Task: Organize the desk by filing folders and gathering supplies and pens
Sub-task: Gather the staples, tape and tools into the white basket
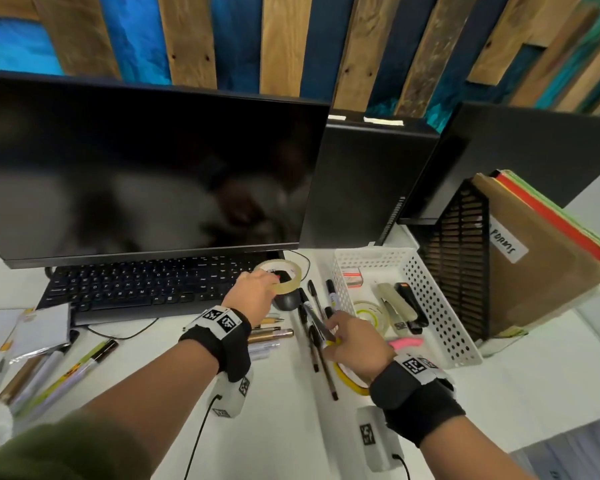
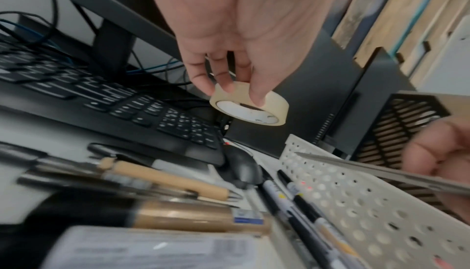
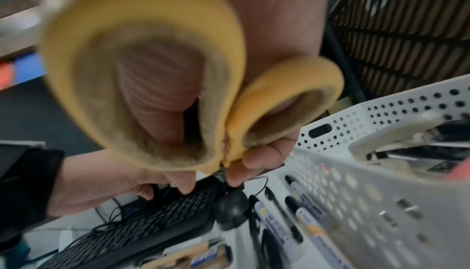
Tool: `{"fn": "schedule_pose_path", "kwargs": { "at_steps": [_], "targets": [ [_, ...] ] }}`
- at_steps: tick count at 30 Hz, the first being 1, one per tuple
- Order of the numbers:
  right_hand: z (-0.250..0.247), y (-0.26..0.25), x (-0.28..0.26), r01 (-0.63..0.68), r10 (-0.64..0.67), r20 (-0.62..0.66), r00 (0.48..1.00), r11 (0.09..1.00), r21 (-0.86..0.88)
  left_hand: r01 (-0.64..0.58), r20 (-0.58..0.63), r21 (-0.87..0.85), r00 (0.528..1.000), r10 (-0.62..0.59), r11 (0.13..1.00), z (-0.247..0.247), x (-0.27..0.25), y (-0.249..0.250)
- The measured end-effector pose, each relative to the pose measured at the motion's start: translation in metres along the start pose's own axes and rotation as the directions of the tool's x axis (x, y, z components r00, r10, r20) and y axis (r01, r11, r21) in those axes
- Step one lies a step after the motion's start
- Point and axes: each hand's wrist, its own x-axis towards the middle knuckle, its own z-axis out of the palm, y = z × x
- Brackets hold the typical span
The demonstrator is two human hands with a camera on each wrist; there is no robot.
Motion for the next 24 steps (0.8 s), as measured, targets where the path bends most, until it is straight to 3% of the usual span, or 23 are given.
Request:
{"fn": "schedule_pose_path", "kwargs": {
  "at_steps": [7,14,19,24],
  "targets": [
    [-0.052,0.048,-0.012,-0.048,0.063,-0.123,0.990,0.991,0.122,-0.126,-0.069,-0.112,0.991,0.118,0.986,0.021,0.008,0.063],
    [-0.095,0.113,-0.014,-0.148,0.191,-0.238,0.952,0.971,0.188,-0.230,0.020,0.002,0.973,0.230,0.973,0.052,0.019,0.128],
    [-0.109,0.142,-0.011,-0.227,0.274,-0.229,0.934,0.950,0.212,-0.215,0.064,0.122,0.976,0.209,0.969,0.074,0.022,0.155],
    [-0.118,0.156,-0.007,-0.229,0.274,-0.187,0.943,0.946,0.229,-0.174,0.137,0.245,0.980,0.143,0.954,0.090,0.023,0.159]
  ]
}}
